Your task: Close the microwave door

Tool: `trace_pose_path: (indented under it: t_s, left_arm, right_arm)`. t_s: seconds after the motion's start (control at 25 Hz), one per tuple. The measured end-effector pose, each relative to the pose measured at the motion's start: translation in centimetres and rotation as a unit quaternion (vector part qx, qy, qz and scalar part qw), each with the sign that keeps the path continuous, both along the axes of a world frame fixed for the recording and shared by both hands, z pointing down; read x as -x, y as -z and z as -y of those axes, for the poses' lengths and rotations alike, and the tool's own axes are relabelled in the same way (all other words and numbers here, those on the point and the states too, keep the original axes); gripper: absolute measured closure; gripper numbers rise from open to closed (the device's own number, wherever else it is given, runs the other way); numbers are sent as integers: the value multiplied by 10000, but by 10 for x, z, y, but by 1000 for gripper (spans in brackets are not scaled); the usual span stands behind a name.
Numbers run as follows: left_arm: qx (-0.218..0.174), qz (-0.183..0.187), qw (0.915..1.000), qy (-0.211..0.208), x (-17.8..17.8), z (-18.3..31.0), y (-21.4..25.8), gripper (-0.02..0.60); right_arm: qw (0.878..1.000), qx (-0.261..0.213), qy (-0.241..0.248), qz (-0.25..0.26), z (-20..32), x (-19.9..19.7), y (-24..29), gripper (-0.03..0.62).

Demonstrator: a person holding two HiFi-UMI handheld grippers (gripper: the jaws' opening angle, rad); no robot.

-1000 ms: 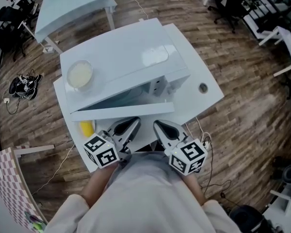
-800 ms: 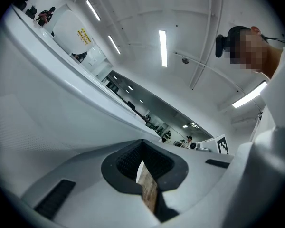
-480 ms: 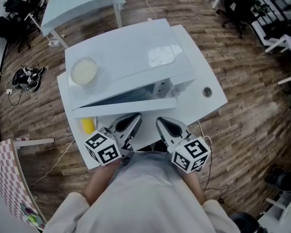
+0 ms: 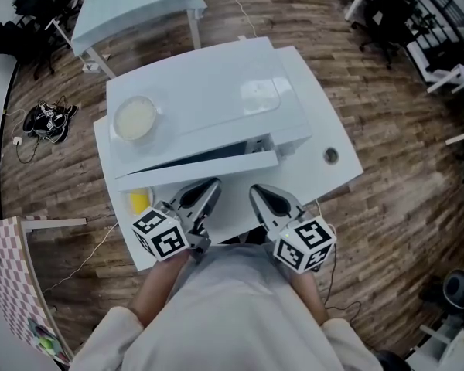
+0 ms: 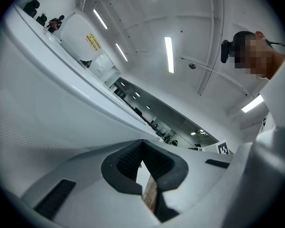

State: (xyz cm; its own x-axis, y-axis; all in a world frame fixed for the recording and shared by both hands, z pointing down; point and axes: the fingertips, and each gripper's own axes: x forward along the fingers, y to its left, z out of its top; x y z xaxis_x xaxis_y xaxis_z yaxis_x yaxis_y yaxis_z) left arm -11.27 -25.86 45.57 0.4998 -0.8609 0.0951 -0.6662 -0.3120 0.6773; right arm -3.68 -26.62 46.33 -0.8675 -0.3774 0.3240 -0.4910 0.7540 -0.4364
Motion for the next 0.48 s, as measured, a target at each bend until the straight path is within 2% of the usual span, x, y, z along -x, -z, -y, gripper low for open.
trace_pose_path:
  t_s: [0.28, 0.48]
  left_arm:
    - [-13, -12, 9998, 188, 8, 9, 1, 568]
    - [80, -64, 9996, 256, 9, 8, -2, 568]
  right_arm:
    - [9999, -84, -44, -48, 18, -2, 3, 569]
    - [9987, -273, -421, -124, 38, -5, 7, 569]
